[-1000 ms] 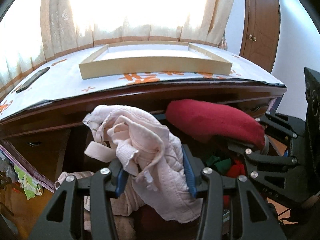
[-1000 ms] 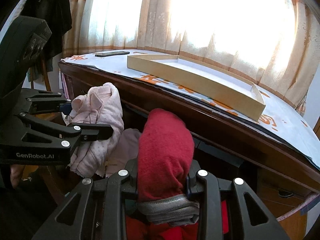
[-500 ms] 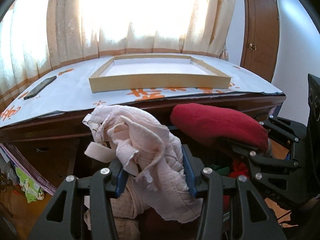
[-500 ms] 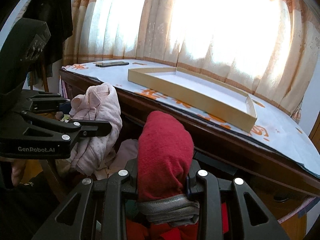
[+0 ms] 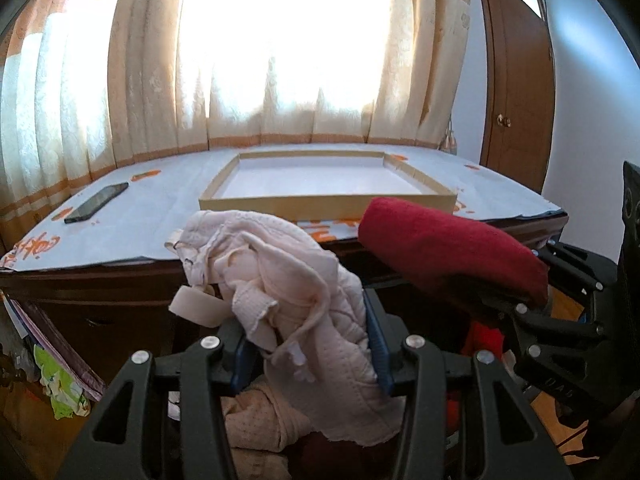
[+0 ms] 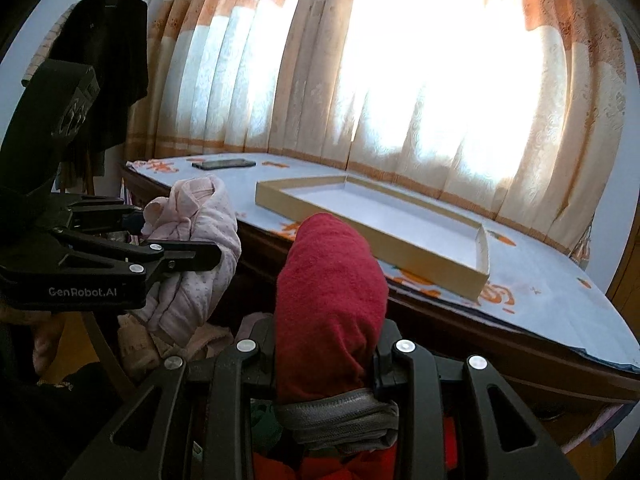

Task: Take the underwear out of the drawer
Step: 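Lift the pink underwear with the left tool while the right tool lifts the red underwear, then carry both held underwear up over the wooden tray on the table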

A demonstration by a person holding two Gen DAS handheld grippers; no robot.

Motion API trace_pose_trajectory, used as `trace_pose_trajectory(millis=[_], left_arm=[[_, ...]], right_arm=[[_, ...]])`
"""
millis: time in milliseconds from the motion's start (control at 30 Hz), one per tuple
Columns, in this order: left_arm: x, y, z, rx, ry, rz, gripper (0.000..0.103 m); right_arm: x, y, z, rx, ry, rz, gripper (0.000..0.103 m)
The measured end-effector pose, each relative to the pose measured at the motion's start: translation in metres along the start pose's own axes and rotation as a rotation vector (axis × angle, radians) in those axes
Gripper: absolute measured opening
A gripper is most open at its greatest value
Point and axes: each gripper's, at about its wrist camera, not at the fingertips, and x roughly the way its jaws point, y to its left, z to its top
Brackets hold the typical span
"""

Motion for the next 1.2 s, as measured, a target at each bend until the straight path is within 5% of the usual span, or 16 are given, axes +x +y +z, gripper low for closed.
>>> trace_pose_trajectory(millis=[1200], left_arm=[[-0.015, -0.019, 0.034, 0.181, -0.168, 0.066, 0.047]], right_arm=[[-0.025, -0.025, 0.025, 0.085, -0.186, -0.068, 0.033]])
